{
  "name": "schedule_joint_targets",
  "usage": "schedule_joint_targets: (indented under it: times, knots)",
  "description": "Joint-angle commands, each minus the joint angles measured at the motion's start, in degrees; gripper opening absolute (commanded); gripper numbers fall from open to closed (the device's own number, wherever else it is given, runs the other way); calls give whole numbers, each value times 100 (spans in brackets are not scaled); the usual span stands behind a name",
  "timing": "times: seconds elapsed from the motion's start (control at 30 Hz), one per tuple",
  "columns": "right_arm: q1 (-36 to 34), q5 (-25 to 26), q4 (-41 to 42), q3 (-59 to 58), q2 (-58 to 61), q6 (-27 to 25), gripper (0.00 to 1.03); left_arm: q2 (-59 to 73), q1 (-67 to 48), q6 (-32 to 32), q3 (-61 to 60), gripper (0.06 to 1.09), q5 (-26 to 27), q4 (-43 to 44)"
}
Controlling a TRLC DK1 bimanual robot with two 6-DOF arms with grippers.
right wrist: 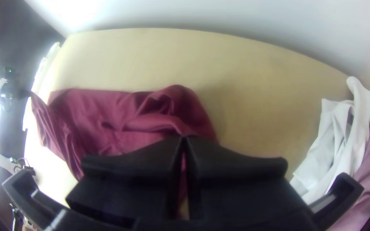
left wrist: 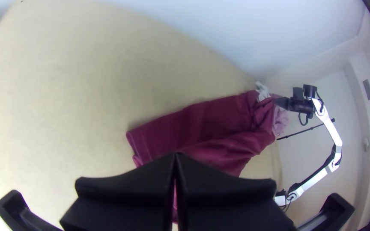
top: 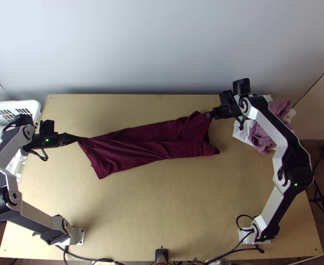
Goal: Fold the t-shirt
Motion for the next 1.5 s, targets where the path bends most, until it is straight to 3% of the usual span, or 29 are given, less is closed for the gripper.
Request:
schedule_joint_targets:
  times: [0.0,0.17,0.33,0.6,0.63,0.67,0.7,0.73,0.8,0.83,0.87,1.03,1.37,1.47]
  knots:
    - [-190,10,245,-163,201,-34,3,103,87,266,-87,10,-80,-235]
    - [-146,10,473,-259,333,-25,3,261,8,337,-69,10,-212,-340]
    - [-84,10,649,-66,430,80,3,647,-265,-331,309,10,-546,-68]
    - [4,54,658,180,825,89,3,1122,-432,-595,713,10,-661,-68]
    - [39,54,658,171,825,80,3,1096,-458,-639,713,11,-661,-76]
    - [65,54,658,162,825,63,3,1069,-467,-648,713,20,-643,-120]
    - [83,54,658,154,825,54,4,1061,-485,-674,713,39,-634,-138]
    - [83,54,640,127,808,80,17,1052,-511,-683,731,62,-634,-182]
    - [83,54,632,-48,641,124,70,999,-493,-700,757,94,-634,-252]
    - [83,54,632,-172,518,177,93,981,-458,-762,775,103,-634,-296]
    - [74,54,614,-251,403,203,99,964,-406,-771,818,103,-625,-419]
    - [109,45,509,-839,-467,221,99,665,-133,-859,836,103,-608,-999]
    - [109,54,473,-1569,-1829,326,99,-935,895,-1447,-386,103,-370,-595]
    - [162,45,359,-1569,-2058,388,99,-1066,1203,-1324,-456,103,-353,-780]
